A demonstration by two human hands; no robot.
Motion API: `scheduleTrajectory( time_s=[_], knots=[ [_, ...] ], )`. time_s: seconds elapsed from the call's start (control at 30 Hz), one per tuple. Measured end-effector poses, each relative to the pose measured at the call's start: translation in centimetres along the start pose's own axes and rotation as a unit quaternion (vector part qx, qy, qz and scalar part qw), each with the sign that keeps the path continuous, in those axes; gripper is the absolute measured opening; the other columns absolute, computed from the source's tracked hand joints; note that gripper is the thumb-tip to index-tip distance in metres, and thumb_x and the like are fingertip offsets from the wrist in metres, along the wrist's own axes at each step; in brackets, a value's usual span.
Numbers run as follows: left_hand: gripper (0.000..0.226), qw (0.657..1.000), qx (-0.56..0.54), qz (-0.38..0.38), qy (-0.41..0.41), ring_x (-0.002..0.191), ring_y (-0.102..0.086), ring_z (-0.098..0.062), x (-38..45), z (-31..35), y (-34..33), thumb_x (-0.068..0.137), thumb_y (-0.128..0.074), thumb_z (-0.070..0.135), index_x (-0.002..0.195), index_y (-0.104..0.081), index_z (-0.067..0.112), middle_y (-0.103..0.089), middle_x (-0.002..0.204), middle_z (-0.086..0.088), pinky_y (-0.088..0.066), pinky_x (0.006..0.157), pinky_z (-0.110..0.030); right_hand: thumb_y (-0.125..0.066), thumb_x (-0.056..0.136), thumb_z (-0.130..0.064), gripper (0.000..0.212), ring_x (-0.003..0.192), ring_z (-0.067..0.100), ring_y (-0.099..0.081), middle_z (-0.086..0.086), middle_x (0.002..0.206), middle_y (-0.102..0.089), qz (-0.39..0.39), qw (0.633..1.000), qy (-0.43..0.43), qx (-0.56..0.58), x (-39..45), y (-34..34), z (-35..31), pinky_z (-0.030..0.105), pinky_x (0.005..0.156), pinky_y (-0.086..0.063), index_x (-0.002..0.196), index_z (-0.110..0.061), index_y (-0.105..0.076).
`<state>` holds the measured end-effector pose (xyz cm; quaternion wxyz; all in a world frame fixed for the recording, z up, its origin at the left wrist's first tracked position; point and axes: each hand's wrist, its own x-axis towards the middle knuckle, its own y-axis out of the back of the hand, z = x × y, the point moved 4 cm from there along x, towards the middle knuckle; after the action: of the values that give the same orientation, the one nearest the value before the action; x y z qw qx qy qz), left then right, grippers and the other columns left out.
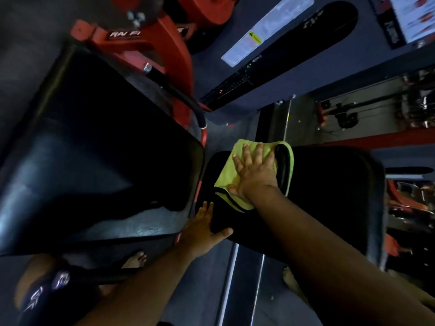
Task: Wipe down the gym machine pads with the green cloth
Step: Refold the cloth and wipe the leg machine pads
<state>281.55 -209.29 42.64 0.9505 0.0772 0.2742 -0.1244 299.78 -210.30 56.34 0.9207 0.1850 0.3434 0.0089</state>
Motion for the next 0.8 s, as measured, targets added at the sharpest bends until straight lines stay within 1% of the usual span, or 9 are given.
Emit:
scheduleTrajectory(
  time_s=[0.1, 0.17, 0.3, 0.43, 0.53, 0.6, 0.67, 0.73, 0.8],
  knots=[
    [0.111, 1.0, -0.016, 0.006, 0.008, 0.158, -0.006, -0.019, 0.4, -2.9, -0.2, 0.077, -0.041, 0.093, 0.162, 0.0, 0.036, 0.0, 0.171, 0.004, -0.02, 0.124, -0.055, -0.03, 0.088, -0.084, 0.105, 0.15, 0.055, 0.014, 0.017, 0.168, 0.019, -0.014, 1.0, 0.013, -0.007, 2.8, -0.6, -3.1, 0.074, 0.114, 0.002, 0.162, -0.022, 0.011],
    [0.103, 1.0, -0.012, 0.003, 0.0, 0.157, -0.007, -0.019, 0.3, -4.1, -0.2, 0.083, -0.042, 0.086, 0.162, 0.001, 0.036, 0.0, 0.171, 0.004, -0.022, 0.123, -0.053, -0.029, 0.087, -0.085, 0.107, 0.149, 0.056, 0.016, 0.018, 0.168, 0.021, -0.024, 0.999, 0.022, -0.007, 4.2, -1.1, -5.0, 0.074, 0.114, 0.004, 0.162, -0.022, 0.012],
    [0.091, 1.0, 0.0, 0.005, -0.012, 0.157, -0.005, -0.018, 0.2, -4.7, -0.6, 0.094, -0.044, 0.072, 0.161, 0.004, 0.034, 0.005, 0.171, 0.004, -0.019, 0.125, -0.046, -0.027, 0.085, -0.089, 0.108, 0.148, 0.057, 0.017, 0.018, 0.167, 0.022, -0.033, 0.998, 0.045, -0.019, 5.2, -1.5, -7.7, 0.075, 0.114, 0.004, 0.162, -0.023, 0.011],
    [0.087, 1.0, 0.02, 0.003, -0.014, 0.158, -0.003, -0.018, -0.2, -3.5, -0.5, 0.097, -0.043, 0.067, 0.162, 0.003, 0.03, 0.007, 0.171, 0.005, -0.019, 0.125, -0.045, -0.029, 0.089, -0.084, 0.099, 0.15, 0.05, 0.022, 0.011, 0.169, 0.022, -0.04, 0.998, 0.05, -0.02, 4.2, -1.4, -7.3, 0.078, 0.109, 0.01, 0.163, -0.029, 0.005],
    [0.086, 0.999, 0.023, -0.009, -0.022, 0.158, -0.006, -0.022, -1.1, -1.0, 0.2, 0.095, -0.042, 0.071, 0.163, -0.005, 0.03, 0.003, 0.171, 0.003, -0.017, 0.126, -0.042, -0.02, 0.088, -0.085, 0.094, 0.154, 0.04, 0.021, 0.004, 0.171, 0.017, -0.028, 0.998, 0.041, -0.034, 2.2, -0.5, -4.8, 0.086, 0.099, 0.015, 0.163, -0.033, 0.002],
    [0.09, 0.999, 0.035, -0.024, -0.025, 0.156, -0.013, -0.028, -1.8, 0.9, 0.1, 0.09, -0.037, 0.081, 0.162, -0.01, 0.034, -0.001, 0.171, 0.002, -0.022, 0.124, -0.048, -0.024, 0.092, -0.079, 0.086, 0.156, 0.033, 0.018, 0.0, 0.172, 0.012, -0.028, 0.999, 0.031, -0.02, 0.3, 0.1, -2.6, 0.089, 0.095, 0.012, 0.163, -0.034, -0.004],
    [0.092, 0.998, 0.045, -0.028, -0.036, 0.154, -0.019, -0.033, -2.6, 3.3, 0.0, 0.086, -0.034, 0.086, 0.16, -0.012, 0.037, -0.006, 0.171, 0.001, -0.026, 0.122, -0.051, -0.031, 0.098, -0.069, 0.077, 0.157, 0.027, 0.015, -0.002, 0.172, 0.007, -0.034, 0.999, 0.015, 0.019, -1.7, 0.8, -0.5, 0.091, 0.093, 0.011, 0.163, -0.034, -0.011],
    [0.094, 0.997, 0.048, -0.024, -0.05, 0.153, -0.021, -0.035, -3.6, 5.8, 0.1, 0.083, -0.032, 0.089, 0.16, -0.011, 0.039, -0.01, 0.17, 0.001, -0.028, 0.12, -0.054, -0.035, 0.102, -0.058, 0.07, 0.157, 0.026, 0.007, 0.001, 0.172, -0.003, -0.028, 0.998, 0.007, 0.051, -3.6, 1.4, 0.9, 0.09, 0.098, 0.008, 0.163, -0.028, -0.018],
    [0.094, 0.996, 0.056, -0.031, -0.056, 0.154, -0.019, -0.033, -4.3, 7.3, 0.1, 0.085, -0.034, 0.087, 0.16, -0.012, 0.037, -0.01, 0.17, 0.0, -0.027, 0.121, -0.053, -0.036, 0.104, -0.043, 0.062, 0.155, 0.028, -0.008, 0.004, 0.166, -0.02, 0.0, 0.999, 0.005, 0.052, -5.6, 2.0, 2.0, 0.086, 0.106, 0.003, 0.161, -0.022, -0.027]
  ],
)
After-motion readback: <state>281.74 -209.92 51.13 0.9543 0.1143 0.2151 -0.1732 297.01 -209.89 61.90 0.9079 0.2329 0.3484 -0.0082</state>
